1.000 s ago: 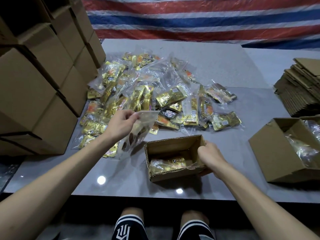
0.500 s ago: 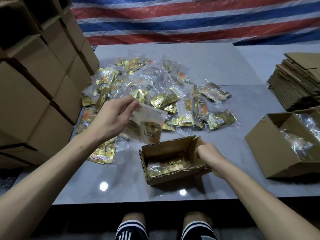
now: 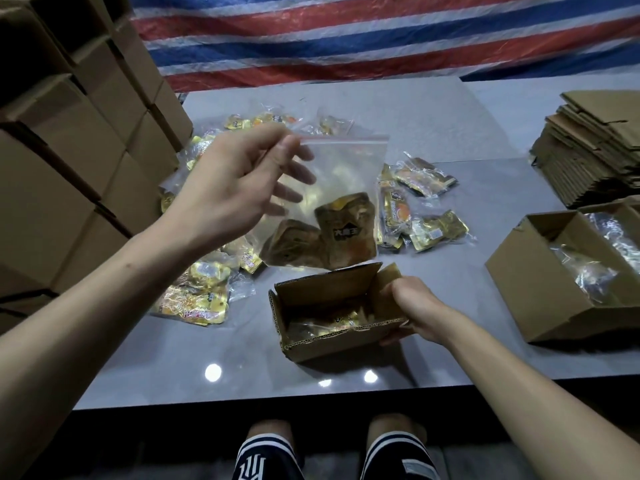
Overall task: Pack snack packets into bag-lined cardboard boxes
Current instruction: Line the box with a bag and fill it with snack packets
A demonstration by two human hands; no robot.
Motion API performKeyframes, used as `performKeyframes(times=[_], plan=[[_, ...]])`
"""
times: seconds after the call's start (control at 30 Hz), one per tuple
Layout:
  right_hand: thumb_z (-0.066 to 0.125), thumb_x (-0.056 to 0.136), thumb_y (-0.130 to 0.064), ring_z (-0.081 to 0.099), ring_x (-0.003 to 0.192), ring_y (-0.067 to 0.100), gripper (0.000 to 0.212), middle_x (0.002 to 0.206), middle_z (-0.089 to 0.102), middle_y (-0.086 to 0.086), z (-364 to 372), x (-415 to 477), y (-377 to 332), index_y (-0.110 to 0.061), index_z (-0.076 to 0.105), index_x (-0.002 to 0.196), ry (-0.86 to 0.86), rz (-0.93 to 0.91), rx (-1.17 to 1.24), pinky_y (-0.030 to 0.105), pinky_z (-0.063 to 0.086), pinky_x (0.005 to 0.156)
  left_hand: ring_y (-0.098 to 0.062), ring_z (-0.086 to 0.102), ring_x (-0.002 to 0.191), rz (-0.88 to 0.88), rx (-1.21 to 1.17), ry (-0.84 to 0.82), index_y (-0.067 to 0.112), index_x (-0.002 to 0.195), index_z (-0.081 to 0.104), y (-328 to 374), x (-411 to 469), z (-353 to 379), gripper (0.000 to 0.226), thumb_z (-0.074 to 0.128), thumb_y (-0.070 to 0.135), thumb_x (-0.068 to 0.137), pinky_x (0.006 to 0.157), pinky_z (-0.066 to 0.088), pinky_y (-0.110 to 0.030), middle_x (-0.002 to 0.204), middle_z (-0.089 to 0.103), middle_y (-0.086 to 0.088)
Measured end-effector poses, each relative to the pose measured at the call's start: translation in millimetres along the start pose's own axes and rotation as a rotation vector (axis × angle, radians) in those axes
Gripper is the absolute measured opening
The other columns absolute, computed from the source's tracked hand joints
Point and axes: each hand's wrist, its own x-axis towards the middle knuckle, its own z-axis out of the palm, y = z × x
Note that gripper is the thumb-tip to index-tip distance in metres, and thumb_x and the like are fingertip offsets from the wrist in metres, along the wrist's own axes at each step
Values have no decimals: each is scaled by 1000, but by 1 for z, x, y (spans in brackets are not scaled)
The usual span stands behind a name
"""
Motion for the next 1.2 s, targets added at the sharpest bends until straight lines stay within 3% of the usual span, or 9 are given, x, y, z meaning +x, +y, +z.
performKeyframes(times=[0.1, 0.47, 0.7, 0.77, 0.87, 0.93, 1.03, 1.1, 1.2], plan=[[41, 92, -6, 71, 79, 50, 22, 98, 70, 30, 1, -2, -2, -4, 60, 103, -3, 12, -3, 53, 58, 55, -24, 75, 79, 5, -33, -29, 9, 107, 65, 10, -3, 3, 30, 42, 28, 107, 70, 61, -54, 94, 75, -6], [50, 94, -13, 71, 89, 47, 25, 103, 73, 25, -1, -8, -1, -6, 64, 113, -88, -48, 7, 48, 59, 56, -22, 74, 79, 34, -23, -213, 15, 102, 67, 14, -8, 16, 27, 44, 29, 105, 68, 61, -51, 94, 75, -3], [49, 97, -18, 72, 72, 38, 25, 104, 70, 23, 0, -6, 0, -4, 63, 112, -66, -64, 13, 46, 58, 53, -27, 73, 81, -69, -61, -304, 8, 103, 65, -8, -4, 36, 29, 42, 26, 105, 73, 60, -50, 94, 75, -6], [46, 101, -24, 73, 76, 41, 27, 104, 71, 23, 1, -3, 1, -5, 61, 113, -68, -53, 48, 48, 59, 54, -24, 72, 83, -126, -39, -361, 7, 104, 65, -23, -3, 44, 29, 43, 26, 104, 74, 61, -46, 95, 74, -4], [40, 102, -24, 69, 97, 45, 27, 110, 69, 22, 1, 5, 5, -9, 62, 108, -1, -59, -16, 60, 58, 79, -17, 71, 88, -141, 60, -379, 11, 104, 66, -47, -1, 57, 26, 44, 25, 105, 78, 61, -34, 98, 73, 0], [43, 100, -18, 66, 103, 42, 21, 113, 69, 20, 0, 8, 7, -13, 64, 103, 21, -74, -35, 62, 53, 92, -12, 69, 88, -110, 95, -289, 12, 103, 67, -60, -3, 65, 25, 45, 23, 105, 78, 58, -26, 97, 73, 1], [43, 101, -18, 68, 91, 44, 20, 121, 64, 22, 0, 6, 8, -12, 61, 109, -25, -9, 79, 56, 60, 68, -9, 66, 86, 51, 246, -225, 14, 103, 67, -75, -13, 75, 25, 47, 28, 105, 79, 53, -31, 91, 72, 2], [47, 98, -17, 69, 88, 45, 21, 119, 63, 23, 2, 6, 7, -11, 59, 114, -46, 33, 98, 54, 59, 57, -19, 63, 87, 76, 433, -413, 21, 98, 61, -83, -25, 85, 25, 42, 35, 106, 78, 51, -41, 87, 66, 4], [51, 96, -17, 66, 91, 48, 12, 114, 56, 18, 4, 9, 5, -16, 56, 106, 7, 46, 65, 54, 60, 60, -24, 59, 90, -59, 492, -642, 29, 86, 50, -90, -33, 99, 25, 39, 38, 107, 81, 50, -43, 79, 55, 11]])
